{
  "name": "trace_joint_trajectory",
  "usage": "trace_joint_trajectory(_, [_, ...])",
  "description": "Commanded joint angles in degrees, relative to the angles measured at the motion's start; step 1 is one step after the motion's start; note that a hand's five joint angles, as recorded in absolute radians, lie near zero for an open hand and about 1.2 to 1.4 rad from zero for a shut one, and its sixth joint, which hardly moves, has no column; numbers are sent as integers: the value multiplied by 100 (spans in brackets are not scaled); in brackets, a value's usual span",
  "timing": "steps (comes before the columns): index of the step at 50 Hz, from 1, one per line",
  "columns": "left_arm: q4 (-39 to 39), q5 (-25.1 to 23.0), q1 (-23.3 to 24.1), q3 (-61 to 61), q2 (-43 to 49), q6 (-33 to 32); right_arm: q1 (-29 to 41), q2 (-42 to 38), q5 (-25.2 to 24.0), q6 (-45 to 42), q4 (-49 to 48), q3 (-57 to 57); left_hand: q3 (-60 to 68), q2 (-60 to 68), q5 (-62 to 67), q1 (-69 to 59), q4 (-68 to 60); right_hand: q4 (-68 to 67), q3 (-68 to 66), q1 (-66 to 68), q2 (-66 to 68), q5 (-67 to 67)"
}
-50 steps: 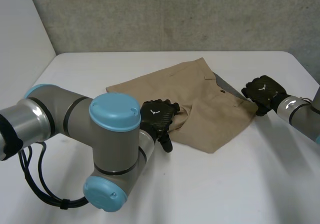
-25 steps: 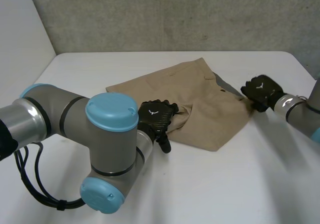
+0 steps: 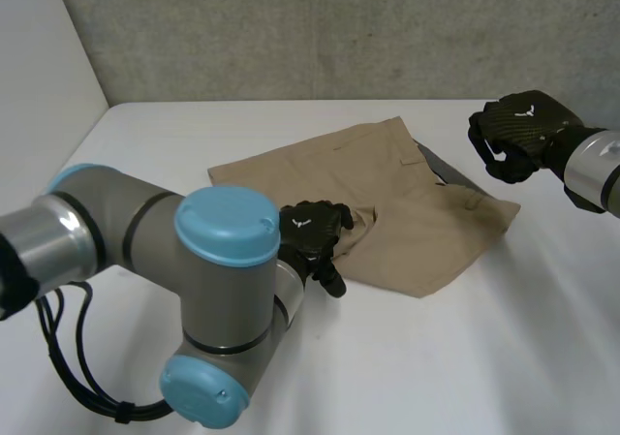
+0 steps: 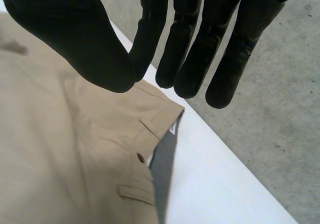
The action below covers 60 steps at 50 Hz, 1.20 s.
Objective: Fold the shorts.
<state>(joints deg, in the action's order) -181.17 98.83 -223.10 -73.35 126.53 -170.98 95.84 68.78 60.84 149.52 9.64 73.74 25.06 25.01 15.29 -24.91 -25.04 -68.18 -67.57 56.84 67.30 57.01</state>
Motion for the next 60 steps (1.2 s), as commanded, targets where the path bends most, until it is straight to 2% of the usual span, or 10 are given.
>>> trace_joint_trajectory(1, [-24,83,-31,522,713,48,57,723,6,464,196,255,416,421,393,-431,-419,-1182,-1243,2316,1270,1299])
trace_joint_trajectory(6, [-24,277,-67,848,1101,-93,40,909,6,447,143,405,433,438,410,-448,-435,-1155,-1215,2288,1242,1272])
trace_joint_trajectory(8, [-33,347,-76,918,1154,-207,-13,839,15,429,143,431,583,588,560,-598,-586,1874,1813,-740,-1786,-1757])
trace_joint_trajectory(20, [-402,400,-532,1174,1523,-1024,-198,197,252,-142,161,598,3290,3294,3267,-3305,-3292,2075,2015,-942,-1988,-1958])
trace_joint_trajectory(23, [-376,391,-559,1182,1532,-1104,-215,179,244,-160,143,633,5489,5493,5465,-5504,-5491,2075,2015,-942,-1988,-1958])
trace_joint_trajectory(27, [-314,400,-576,1147,1471,-1104,-224,170,244,-151,126,642,5494,5499,5471,-5509,-5496,2075,2015,-942,-1988,-1958])
trace_joint_trajectory(35, [-59,374,-682,516,-144,-946,-215,179,209,-195,152,747,5494,5499,5471,-5509,-5496,2125,2065,-992,-2038,-2008])
trace_joint_trajectory(44, [-15,303,-849,339,-823,-910,-189,144,191,-195,161,958,5494,5499,5471,-5509,-5496,2680,2620,-1547,-2593,-2563])
trace_joint_trajectory(51, [-59,251,-1849,628,-972,-946,-207,162,165,-204,169,1186,5494,5499,5471,-5509,-5496,2814,2754,-1681,-2727,-2697])
trace_joint_trajectory(60, [-138,224,-2352,1050,-903,-946,-180,162,173,-221,161,1319,5494,5499,5471,-5509,-5496,3034,2973,-1900,-2946,-2917])
